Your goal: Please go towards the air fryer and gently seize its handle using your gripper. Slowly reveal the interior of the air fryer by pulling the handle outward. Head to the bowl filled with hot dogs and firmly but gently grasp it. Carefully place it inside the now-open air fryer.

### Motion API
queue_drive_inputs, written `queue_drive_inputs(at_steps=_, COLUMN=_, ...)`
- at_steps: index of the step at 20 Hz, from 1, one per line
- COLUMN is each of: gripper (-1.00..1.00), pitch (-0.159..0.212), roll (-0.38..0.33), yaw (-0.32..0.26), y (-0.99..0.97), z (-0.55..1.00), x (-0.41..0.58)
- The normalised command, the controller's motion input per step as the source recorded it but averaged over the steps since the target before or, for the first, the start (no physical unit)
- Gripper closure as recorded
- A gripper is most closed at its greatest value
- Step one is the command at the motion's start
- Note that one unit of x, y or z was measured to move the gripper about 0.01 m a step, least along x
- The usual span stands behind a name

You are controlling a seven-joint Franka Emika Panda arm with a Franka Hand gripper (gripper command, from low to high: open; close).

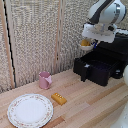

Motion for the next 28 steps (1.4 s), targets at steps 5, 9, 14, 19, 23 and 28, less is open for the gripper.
queue_drive_inputs(at_steps=5, gripper=1.00, pitch=0.054, roll=0.001, yaw=-0.155, y=-0.76, z=-0.07, x=0.007)
queue_drive_inputs(at_steps=9, gripper=1.00, pitch=0.101, roll=0.026, yaw=-0.118, y=-0.68, z=-0.26, x=0.296)
queue_drive_inputs(at_steps=14, gripper=1.00, pitch=0.134, roll=0.021, yaw=-0.043, y=-0.27, z=-0.40, x=0.617)
queue_drive_inputs(at_steps=19, gripper=1.00, pitch=0.113, roll=0.011, yaw=-0.016, y=-0.10, z=-0.34, x=0.417)
queue_drive_inputs(at_steps=23, gripper=1.00, pitch=0.155, roll=0.000, yaw=-0.031, y=-0.25, z=-0.31, x=0.075)
queue_drive_inputs(at_steps=28, gripper=1.00, pitch=0.137, roll=-0.001, yaw=-0.001, y=-0.27, z=-0.21, x=0.010)
